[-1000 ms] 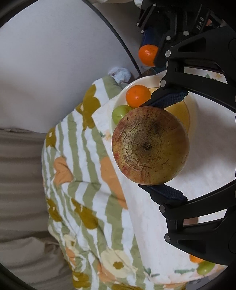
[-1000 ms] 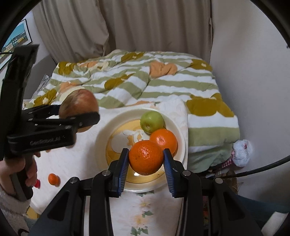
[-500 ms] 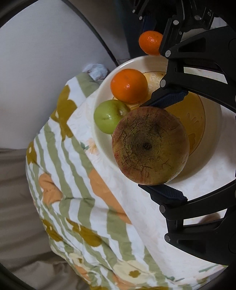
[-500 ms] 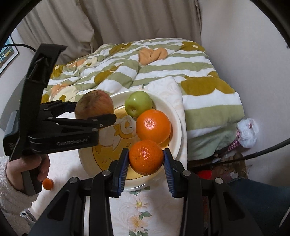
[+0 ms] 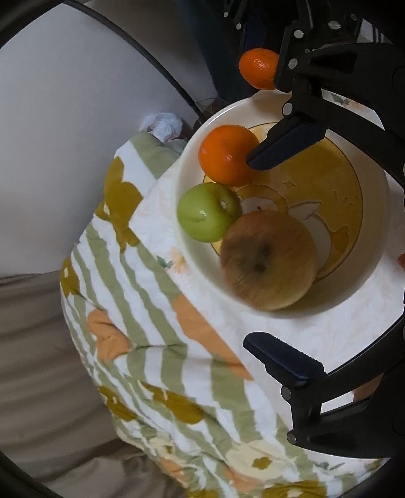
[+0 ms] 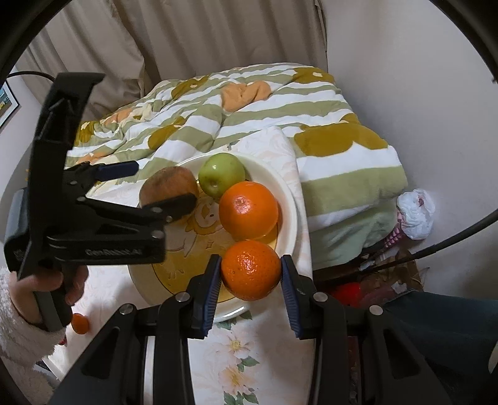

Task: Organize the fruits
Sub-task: 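Carry the red apple and tangerine over the cream plate with both tools, then open the left tool to drop the red apple onto the plate, then open the right tool to release the tangerine onto the plate and withdraw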

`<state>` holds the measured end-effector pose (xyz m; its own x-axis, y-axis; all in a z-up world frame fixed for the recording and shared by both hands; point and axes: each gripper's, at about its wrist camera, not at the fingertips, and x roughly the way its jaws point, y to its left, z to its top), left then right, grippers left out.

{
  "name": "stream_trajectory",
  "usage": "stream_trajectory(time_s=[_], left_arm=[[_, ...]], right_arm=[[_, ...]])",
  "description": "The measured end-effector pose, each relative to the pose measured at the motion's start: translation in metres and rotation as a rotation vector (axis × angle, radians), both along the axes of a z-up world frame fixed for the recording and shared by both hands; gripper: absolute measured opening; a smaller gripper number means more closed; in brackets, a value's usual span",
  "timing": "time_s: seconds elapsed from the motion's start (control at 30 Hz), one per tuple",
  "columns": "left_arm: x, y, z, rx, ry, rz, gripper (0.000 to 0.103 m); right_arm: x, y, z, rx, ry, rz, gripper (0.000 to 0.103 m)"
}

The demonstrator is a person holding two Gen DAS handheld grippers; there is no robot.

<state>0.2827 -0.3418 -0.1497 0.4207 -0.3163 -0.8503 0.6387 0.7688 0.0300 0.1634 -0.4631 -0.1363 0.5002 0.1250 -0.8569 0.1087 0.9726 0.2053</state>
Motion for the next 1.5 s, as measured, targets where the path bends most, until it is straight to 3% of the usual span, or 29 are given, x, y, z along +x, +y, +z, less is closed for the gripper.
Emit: stream_trajectory(time_s=[0.37, 0.8, 1.27, 1.3, 1.37, 1.43, 1.5], left_arm=[[-0.010, 0.038, 0.026, -0.019, 0.011, 0.128, 0.103], [-0.031, 0.117, 0.046, -0.050, 0.029, 0.304, 0.103], [-0.036, 0.154, 0.031, -0.050, 0.054, 0.328, 0.103], [-0.036, 0.153, 0.030, -0.055, 0.055, 0.326, 0.103], [-0.038, 0.158, 0.029, -0.063, 0.057, 0.311, 0.103], [-0.040, 0.162, 0.028, -0.056, 0.055, 0.303, 0.103], [-0.042, 0.163, 0.028, -0.052, 0.056, 0.300, 0.103]], right_arm=[[-0.001, -0.001, 0.007, -0.016, -0.014, 0.036, 0.035], [0.024, 0.039, 0.000, -0.038, -0.023, 0.139, 0.035], [0.032, 0.050, -0.039, -0.058, 0.012, 0.064, 0.035], [0.031, 0.050, -0.039, -0.055, 0.009, 0.056, 0.036], [0.029, 0.049, -0.035, -0.057, -0.009, 0.034, 0.056], [0.026, 0.049, -0.031, -0.055, -0.033, 0.020, 0.088], [0.023, 0.049, -0.026, -0.059, -0.055, 0.008, 0.094]])
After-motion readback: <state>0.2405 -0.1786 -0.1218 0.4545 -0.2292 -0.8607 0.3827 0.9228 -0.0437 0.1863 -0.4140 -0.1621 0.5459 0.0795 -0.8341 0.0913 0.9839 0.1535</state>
